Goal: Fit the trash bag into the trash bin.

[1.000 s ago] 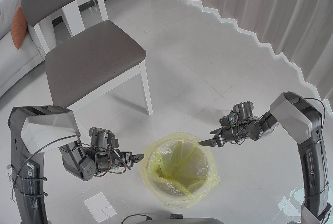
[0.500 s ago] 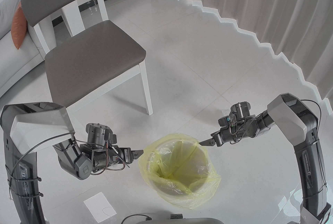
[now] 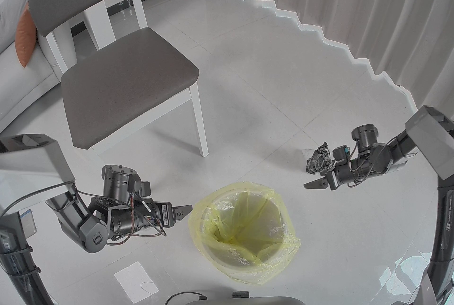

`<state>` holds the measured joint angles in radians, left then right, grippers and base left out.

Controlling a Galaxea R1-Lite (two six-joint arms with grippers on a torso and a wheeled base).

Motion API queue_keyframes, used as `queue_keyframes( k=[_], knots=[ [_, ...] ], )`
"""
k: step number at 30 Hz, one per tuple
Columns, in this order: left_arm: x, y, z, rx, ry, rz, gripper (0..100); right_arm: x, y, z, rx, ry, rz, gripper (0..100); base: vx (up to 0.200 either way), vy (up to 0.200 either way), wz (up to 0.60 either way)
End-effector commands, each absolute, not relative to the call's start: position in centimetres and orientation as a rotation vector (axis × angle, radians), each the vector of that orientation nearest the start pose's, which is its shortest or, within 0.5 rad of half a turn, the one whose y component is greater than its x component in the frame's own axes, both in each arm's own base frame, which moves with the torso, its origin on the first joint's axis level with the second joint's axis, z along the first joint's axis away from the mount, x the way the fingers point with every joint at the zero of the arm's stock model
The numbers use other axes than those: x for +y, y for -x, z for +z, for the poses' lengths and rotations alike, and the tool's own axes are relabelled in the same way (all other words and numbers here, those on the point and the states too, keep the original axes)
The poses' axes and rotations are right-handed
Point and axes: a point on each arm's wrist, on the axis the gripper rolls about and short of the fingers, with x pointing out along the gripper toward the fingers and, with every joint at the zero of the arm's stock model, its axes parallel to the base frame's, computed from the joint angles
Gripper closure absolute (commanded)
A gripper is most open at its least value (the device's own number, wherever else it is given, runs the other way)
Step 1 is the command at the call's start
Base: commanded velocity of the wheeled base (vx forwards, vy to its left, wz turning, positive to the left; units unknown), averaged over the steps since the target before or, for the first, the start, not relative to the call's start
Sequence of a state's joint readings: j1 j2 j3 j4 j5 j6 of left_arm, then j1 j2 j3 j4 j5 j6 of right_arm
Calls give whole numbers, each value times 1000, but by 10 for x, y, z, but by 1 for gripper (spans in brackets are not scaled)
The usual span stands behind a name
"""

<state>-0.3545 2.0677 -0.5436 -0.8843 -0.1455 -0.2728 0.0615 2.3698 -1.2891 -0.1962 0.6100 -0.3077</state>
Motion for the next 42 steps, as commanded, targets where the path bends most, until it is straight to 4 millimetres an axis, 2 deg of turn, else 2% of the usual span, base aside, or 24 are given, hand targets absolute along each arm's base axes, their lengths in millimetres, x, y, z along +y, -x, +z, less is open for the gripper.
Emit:
queue_keyframes(
  k=[1, 4, 5, 6, 8, 11, 13, 14, 18, 31, 35, 40, 42],
  knots=[
    [-129, -241, 70, 650, 150, -518, 0, -1, -381, 74, 642, 69, 663, 0, 0, 0, 0],
    [-146, -226, 72, 668, 97, -591, 0, -12, -359, 91, 576, 87, 628, 0, 0, 0, 0],
    [-148, -225, 72, 667, 93, -595, 0, -13, -358, 92, 574, 87, 627, 0, 0, 0, 0],
    [-161, -219, 71, 664, 57, -632, 0, -19, -343, 102, 539, 91, 602, 0, 0, 0, 0],
    [-174, -217, 69, 667, 34, -672, 0, -25, -328, 111, 516, 96, 581, 0, 0, 0, 0],
    [-192, -222, 58, 687, 15, -704, 0, -32, -311, 119, 507, 93, 552, 0, 0, 0, 0],
    [-196, -223, 55, 693, 11, -708, 0, -34, -307, 120, 505, 92, 542, 0, 0, 0, 0],
    [-206, -229, 42, 715, 0, -719, 0, -39, -299, 121, 509, 86, 527, 0, 0, 0, 0],
    [-221, -231, 27, 739, -12, -751, 0, -43, -288, 121, 514, 86, 509, 0, 0, 0, 0],
    [-256, -245, -29, 790, -46, -773, 0, -41, -279, 114, 522, 94, 556, 0, 0, 0, 0],
    [-257, -244, -41, 821, -63, -764, 0, -41, -279, 112, 528, 89, 560, 0, 0, 0, 0],
    [-252, -240, -42, 847, -74, -759, 0, -41, -279, 109, 536, 84, 564, 0, 0, 0, 0],
    [-244, -232, -46, 886, -88, -757, 0, -42, -280, 108, 534, 75, 582, 0, 0, 0, 0]
  ],
)
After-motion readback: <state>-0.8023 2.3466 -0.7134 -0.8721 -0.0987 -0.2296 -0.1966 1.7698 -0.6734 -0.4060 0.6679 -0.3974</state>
